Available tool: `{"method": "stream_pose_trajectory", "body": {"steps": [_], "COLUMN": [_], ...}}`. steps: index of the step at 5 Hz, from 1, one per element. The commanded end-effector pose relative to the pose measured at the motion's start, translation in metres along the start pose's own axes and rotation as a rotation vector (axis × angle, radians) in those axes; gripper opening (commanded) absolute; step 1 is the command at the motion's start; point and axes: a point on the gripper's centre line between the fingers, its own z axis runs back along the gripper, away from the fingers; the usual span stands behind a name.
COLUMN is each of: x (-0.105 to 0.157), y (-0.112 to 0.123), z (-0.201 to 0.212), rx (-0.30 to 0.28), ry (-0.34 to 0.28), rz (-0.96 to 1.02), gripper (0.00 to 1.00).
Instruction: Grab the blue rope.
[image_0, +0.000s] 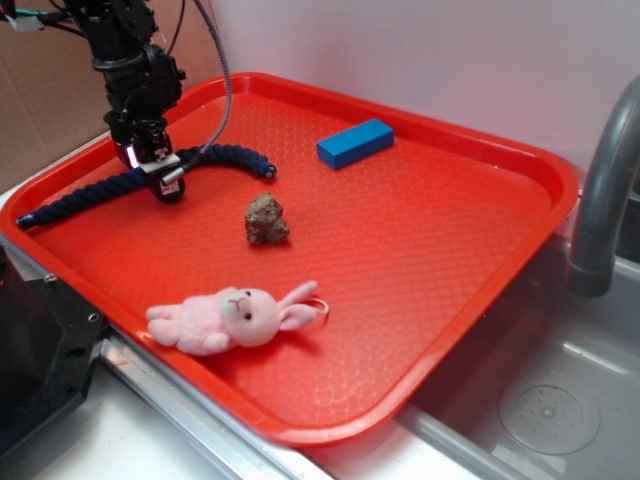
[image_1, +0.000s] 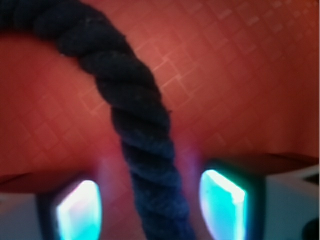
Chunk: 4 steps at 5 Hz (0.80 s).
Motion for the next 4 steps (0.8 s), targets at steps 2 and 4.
{"method": "stream_pose_trajectory", "body": {"steps": [2, 4], "x": [-0.008, -0.009], "y": [-0.016, -0.068], "z": [0.011, 0.088], "rx": [0.028, 0.07], "ry": [0.057, -0.045], "rz": [0.014, 0.167], "gripper": [0.0, 0.0]}}
